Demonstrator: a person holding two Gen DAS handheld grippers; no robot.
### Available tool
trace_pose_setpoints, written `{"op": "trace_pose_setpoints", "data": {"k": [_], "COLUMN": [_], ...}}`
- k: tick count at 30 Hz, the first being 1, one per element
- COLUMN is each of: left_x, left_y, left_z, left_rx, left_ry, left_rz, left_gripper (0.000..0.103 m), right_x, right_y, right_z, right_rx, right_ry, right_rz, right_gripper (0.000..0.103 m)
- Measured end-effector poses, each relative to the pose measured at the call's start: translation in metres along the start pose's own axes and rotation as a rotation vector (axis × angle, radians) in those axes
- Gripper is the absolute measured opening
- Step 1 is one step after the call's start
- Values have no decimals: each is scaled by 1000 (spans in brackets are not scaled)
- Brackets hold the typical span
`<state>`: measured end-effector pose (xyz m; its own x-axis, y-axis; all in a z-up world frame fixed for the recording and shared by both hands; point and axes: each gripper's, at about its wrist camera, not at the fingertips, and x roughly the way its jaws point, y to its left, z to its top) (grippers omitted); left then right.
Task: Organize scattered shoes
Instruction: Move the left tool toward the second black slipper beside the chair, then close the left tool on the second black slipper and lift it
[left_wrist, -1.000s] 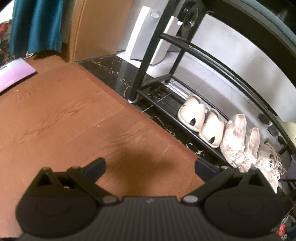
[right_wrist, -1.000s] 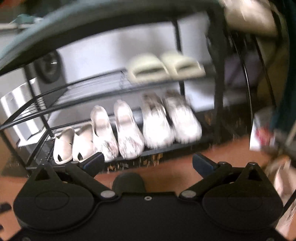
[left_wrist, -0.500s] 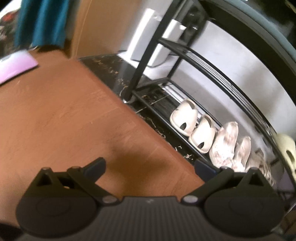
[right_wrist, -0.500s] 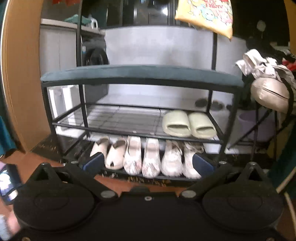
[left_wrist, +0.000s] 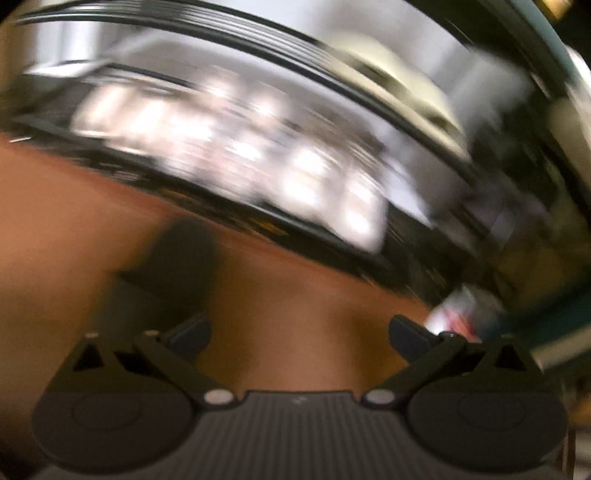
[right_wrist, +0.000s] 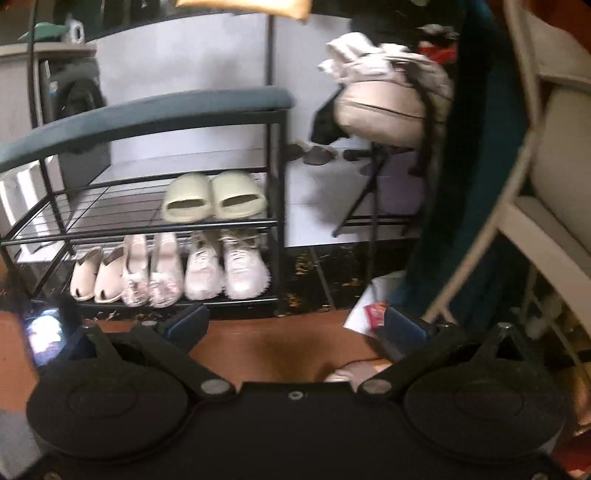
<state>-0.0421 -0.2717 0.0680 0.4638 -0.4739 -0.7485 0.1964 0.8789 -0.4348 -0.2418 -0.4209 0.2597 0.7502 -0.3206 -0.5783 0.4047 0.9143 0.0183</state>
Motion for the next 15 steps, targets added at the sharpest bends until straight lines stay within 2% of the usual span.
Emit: {"op": "trace_pose_setpoints", "data": {"k": [1,3,4,5,6,8,9,10,12,13,15], "left_x": [12,31,47,60,69,110,118,130,140,150,169], "left_y": [-18,-48,-70,-88,-97,-126,-135,-147,-163,-177,-189], "left_z": [-5,-16,-25,-30,-33,-38,-41,-44,-48,-52,-54], "left_rx": [14,41,72,91,96,56,43,31,74,127,155], "left_ry": [21,58,91,129,160,315,346,352,313,289,290], "left_rz": [-33,-91,-141,-183,-206,-261,-263,-232,-158,-94,-55], "left_gripper": [102,102,102,102,102,102,102,102,102,102,102], "right_x": [0,4,4,9,10,15,18,20,24,25,29], "right_y": [-20,-35,-39,-48,-51,-60,-69,-78,-91,-95,-108], "right_z": [-2,-5,-7,-11,-12,-12,-12,-12,-12,-12,-10], "right_rx": [66,94,85,24,7,-17,17,50,117,142,246], "right_ry": [4,21,20,3,-5,-29,-43,-55,-57,-56,-50], "right_rz": [-11,-16,-26,-69,-85,-127,-135,-141,-124,-120,-102], "right_gripper": [103,103,103,103,103,103,103,103,103,103,103]}}
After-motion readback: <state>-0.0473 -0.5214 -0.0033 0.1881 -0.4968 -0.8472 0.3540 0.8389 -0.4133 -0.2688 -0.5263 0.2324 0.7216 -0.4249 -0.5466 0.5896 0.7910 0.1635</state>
